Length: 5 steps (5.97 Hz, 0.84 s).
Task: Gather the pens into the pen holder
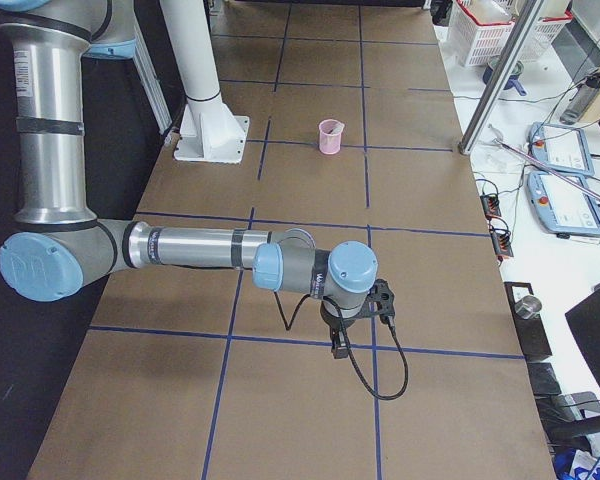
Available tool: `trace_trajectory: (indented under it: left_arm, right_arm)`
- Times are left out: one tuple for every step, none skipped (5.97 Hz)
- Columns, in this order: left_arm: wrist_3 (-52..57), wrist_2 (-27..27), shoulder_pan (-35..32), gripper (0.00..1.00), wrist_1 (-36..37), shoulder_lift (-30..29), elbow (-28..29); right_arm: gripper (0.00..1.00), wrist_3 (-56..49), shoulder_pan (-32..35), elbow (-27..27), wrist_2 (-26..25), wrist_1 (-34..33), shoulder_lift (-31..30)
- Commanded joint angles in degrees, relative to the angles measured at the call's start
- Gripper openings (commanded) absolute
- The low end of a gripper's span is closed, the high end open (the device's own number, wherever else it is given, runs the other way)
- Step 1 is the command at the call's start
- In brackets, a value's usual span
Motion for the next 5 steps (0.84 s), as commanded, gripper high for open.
trace_trajectory:
  left_arm:
    - [-0.2, -0.3, 0.0, 1.0, -0.1, 0.0, -0.2]
    - [0.1, 0.2, 0.0, 1.0, -0.4, 1.2, -0.2]
    - [0.0, 0.0, 0.0, 1.0, -2.6, 1.4, 0.9]
    - [-0.2, -0.2, 0.0, 1.0, -2.9, 1.5, -0.1]
    - [0.1, -0.2, 0.0, 1.0, -3.0, 1.3, 0.8]
  right_arm:
    - [1.0, 0.3, -0.1, -0.2, 0.1, 0.0, -0.2]
    - [1.0, 0.3, -0.1, -0.3, 0.3, 0.0, -0.5]
    - [1.0, 0.7, -0.1, -0.2, -0.2, 0.0, -0.4]
    - [1.0, 1.0, -0.1, 0.0, 0.2, 0.0, -0.5]
    - [1.0, 0.9, -0.1, 0.1, -0.1, 0.1, -0.5]
